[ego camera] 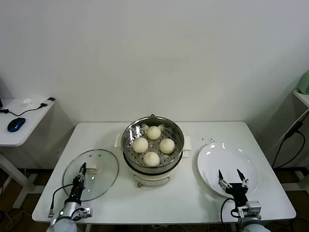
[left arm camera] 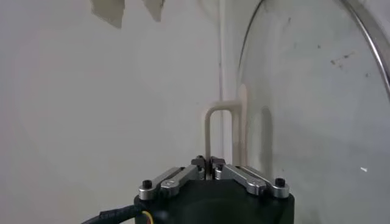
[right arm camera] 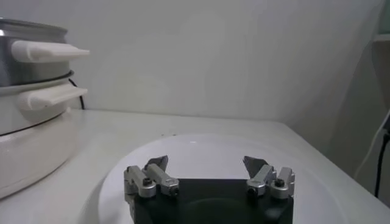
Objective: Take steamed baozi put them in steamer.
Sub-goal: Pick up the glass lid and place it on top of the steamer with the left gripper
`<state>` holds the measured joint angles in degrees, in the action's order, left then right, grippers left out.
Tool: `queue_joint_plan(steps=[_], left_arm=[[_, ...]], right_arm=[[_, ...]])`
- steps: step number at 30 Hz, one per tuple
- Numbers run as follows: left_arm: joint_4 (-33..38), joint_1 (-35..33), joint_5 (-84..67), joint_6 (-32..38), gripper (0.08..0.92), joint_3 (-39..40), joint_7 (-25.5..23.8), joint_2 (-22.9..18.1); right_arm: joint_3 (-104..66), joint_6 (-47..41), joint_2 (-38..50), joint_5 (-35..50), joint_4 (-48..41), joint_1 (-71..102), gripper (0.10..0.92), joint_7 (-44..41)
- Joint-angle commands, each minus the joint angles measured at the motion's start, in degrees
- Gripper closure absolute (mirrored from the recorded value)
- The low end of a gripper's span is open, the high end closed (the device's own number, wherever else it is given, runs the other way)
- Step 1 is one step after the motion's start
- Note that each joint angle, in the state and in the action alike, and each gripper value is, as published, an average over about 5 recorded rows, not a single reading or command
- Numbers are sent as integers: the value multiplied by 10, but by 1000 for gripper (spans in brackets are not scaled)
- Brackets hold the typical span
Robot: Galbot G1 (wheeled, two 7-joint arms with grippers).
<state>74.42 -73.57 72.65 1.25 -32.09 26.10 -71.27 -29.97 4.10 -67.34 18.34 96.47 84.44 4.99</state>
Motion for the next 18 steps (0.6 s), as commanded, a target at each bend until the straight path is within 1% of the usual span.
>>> queue_joint_plan(steps=[1,7,11,14,18], left_arm=[[82,-24,-36,-24,862,-12,-50,-1],[237,-82,-124,-111,862,-41,-151,28],[337,-113,-162,-189,862,-65,-218,50],[404,-119,-163,-234,862,-67,-247,55],[461,-101,-119,-261,862,-33,-268,53]], right_arm=[[-4,-4,-1,-2,8,3,203,2],[-12,-25,-3,-14,14,8,203,7],[-12,-36,-2,-29,22,9,203,8],[-9,-37,-4,-39,24,7,203,7],[-5,-30,-5,-41,20,5,203,4]])
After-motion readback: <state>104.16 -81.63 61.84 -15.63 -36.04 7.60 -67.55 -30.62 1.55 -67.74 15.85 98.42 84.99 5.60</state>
